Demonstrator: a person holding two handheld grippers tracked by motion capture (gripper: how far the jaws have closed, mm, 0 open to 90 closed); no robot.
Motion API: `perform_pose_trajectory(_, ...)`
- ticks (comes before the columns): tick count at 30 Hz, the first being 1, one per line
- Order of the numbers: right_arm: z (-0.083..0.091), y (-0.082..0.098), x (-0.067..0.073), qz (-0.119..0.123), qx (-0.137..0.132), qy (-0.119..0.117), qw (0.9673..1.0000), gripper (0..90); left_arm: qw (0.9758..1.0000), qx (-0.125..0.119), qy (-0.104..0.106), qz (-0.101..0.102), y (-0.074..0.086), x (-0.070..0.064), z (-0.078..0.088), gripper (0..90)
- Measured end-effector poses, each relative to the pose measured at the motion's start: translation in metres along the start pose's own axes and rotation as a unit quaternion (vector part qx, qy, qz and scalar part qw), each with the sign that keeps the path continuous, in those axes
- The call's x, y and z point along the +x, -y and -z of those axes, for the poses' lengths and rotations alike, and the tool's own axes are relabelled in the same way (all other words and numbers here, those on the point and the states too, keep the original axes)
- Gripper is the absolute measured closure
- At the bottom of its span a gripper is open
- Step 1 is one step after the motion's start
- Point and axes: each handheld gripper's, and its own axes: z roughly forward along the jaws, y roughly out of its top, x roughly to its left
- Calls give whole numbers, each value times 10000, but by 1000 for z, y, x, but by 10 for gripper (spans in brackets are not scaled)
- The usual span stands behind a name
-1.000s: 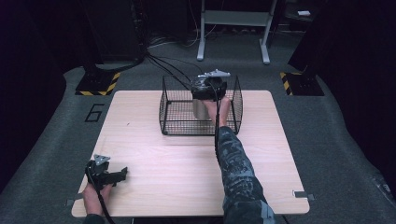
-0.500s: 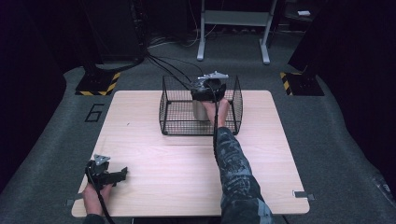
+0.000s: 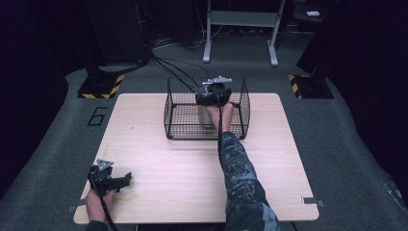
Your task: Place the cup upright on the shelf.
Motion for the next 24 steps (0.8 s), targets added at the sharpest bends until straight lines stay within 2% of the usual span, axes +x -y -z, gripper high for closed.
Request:
perform_pose_trajectory(2,-2,1,2,-45,37,19,10000,38,10000,-8,2,10,0,0,0,4)
perform_pose_trajectory(7,-6,1,4,68,76,39,9999,37,10000,1,-3,-10,0,0,0,4)
perform_pose_trajectory(11,-9,3,5,21,147,47,9999,37,10000,-1,3,-9,0,0,0,4)
perform_pose_trajectory(21,-9,6,4,120,186,5,9998,36,10000,-3,3,-1,0,0,0,4)
perform_pose_trajectory(22,-8,7,5,21,204,6,9998,36,10000,51,2,-69,0,1,1,4)
perform_pose_trajectory(23,-7,9,3,133,195,-21,9997,36,10000,59,10,-79,0,1,1,4)
perform_pose_trajectory(24,-6,9,4,15,201,-40,9998,36,9999,61,4,-85,0,1,1,4)
